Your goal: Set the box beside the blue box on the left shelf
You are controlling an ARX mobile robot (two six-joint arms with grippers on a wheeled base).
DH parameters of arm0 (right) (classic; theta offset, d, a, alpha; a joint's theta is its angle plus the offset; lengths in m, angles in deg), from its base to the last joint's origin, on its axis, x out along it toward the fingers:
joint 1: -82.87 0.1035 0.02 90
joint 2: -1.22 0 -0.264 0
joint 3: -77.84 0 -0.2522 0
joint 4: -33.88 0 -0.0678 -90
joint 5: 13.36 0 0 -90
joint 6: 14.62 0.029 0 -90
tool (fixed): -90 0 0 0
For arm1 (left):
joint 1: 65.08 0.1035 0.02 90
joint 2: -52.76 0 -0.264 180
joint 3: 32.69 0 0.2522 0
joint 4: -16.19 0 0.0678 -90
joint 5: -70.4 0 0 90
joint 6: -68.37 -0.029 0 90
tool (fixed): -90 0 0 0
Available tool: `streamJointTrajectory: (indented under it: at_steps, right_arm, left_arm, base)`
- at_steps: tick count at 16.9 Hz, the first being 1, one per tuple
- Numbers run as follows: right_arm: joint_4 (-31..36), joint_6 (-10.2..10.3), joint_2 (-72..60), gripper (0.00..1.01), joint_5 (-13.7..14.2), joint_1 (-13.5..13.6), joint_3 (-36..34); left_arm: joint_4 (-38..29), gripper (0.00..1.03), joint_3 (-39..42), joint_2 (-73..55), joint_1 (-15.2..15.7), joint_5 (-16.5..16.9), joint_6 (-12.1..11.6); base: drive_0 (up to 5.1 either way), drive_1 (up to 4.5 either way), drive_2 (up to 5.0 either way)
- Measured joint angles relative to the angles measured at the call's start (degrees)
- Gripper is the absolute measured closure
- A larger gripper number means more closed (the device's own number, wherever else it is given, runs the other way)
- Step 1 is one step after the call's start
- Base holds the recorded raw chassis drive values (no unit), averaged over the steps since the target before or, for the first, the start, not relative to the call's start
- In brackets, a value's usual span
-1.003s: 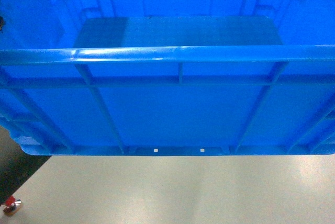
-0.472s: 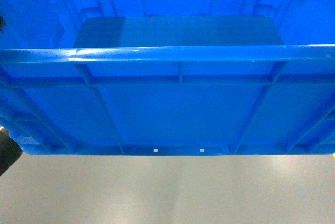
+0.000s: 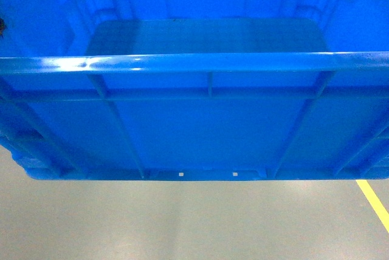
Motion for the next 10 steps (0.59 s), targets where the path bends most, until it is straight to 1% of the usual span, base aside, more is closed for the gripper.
streamJointTrajectory:
  at_steps: [8, 10]
  right_arm:
    - [0.11, -0.15, 0.59, 0.92, 0.13, 0.0, -0.15]
    - [0.04, -0.17, 0.59, 0.92, 0.2, 0.0, -0.15]
  left_arm:
    - [0.0, 0.96, 0.07, 0.37, -0.13, 0.0, 0.2]
    - [0.02, 0.96, 0.07, 0.37, -0.13, 0.04, 0.22]
  base:
    - [0.0, 4.23, -4.2]
    - [0.8, 5.03, -3.4]
